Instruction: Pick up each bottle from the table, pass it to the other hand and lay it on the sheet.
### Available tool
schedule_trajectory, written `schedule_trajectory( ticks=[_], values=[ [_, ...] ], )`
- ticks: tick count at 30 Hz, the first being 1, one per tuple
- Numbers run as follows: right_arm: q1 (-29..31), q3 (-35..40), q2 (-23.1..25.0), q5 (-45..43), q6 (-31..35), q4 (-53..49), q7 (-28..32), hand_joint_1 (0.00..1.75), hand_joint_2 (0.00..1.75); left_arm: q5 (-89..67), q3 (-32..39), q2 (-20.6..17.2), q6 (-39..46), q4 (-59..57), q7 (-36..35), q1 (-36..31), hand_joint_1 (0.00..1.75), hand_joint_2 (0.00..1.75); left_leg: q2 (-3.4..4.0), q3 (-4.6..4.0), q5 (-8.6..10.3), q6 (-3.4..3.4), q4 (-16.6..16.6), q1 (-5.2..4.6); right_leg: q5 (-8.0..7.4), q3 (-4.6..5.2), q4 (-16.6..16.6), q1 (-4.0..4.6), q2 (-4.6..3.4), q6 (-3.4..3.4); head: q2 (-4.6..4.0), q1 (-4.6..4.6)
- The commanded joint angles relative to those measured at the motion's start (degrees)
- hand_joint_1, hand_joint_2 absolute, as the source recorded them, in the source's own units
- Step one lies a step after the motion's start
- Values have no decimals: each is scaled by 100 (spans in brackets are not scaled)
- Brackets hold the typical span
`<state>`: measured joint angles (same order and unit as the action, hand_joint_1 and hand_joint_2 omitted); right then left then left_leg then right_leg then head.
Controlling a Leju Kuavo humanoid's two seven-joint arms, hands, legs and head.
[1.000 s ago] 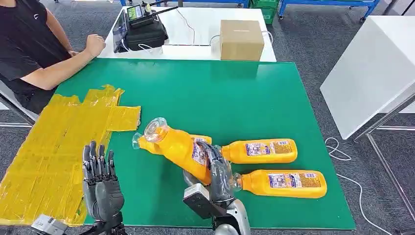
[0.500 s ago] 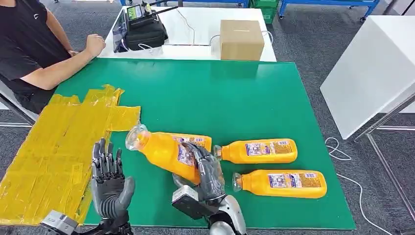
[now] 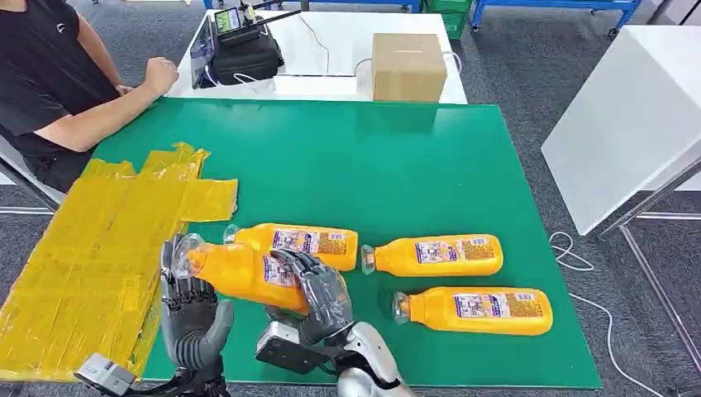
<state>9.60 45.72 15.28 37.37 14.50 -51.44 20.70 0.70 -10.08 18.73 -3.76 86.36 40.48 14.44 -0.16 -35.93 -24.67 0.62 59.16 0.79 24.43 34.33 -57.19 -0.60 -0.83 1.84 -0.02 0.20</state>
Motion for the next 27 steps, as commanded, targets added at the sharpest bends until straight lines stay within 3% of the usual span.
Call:
schedule_trajectory(
  ticks=[1, 8, 16, 17, 18, 27],
  values=[
    [394, 1280, 472, 94, -443, 874, 151, 175, 175, 6, 361, 127, -246, -458, -48, -142, 0, 175, 13, 22, -3, -3, -9, -2, 1, -13, 3, 0, -5, -9, 0, 0],
    [485, 2019, 472, 34, -723, 827, 282, 175, 175, 169, 610, 127, -188, -593, -48, -245, 0, 175, 6, 14, -3, -1, -5, 1, 3, -10, 2, 2, 1, -6, 0, 0],
    [493, 2043, 472, 2, -739, 865, 340, 175, 175, 169, 626, 127, -203, -595, -48, -245, 3, 175, -6, 10, 1, -1, -5, 0, 4, -6, 1, -1, 13, -6, 0, 0],
    [507, 2053, 472, -10, -739, 911, 366, 175, 175, 189, 636, 127, -207, -597, -48, -244, 59, 175, -7, 7, 2, -1, -4, 0, 3, -3, 1, 0, 13, -6, 0, 2],
    [532, 2097, 472, -53, -730, 942, 393, 175, 175, 203, 650, 127, -264, -556, -48, -233, 175, 175, -9, 17, 1, -2, -9, 0, 5, -13, 3, 0, 19, -9, 0, 2],
    [599, 2225, 472, -215, -670, 938, 291, 175, 175, 251, 632, 127, -388, -376, -48, -163, 175, 175, -8, 18, -2, -2, -7, 0, 7, -14, 3, 2, 17, -9, 0, 0]
  ],
)
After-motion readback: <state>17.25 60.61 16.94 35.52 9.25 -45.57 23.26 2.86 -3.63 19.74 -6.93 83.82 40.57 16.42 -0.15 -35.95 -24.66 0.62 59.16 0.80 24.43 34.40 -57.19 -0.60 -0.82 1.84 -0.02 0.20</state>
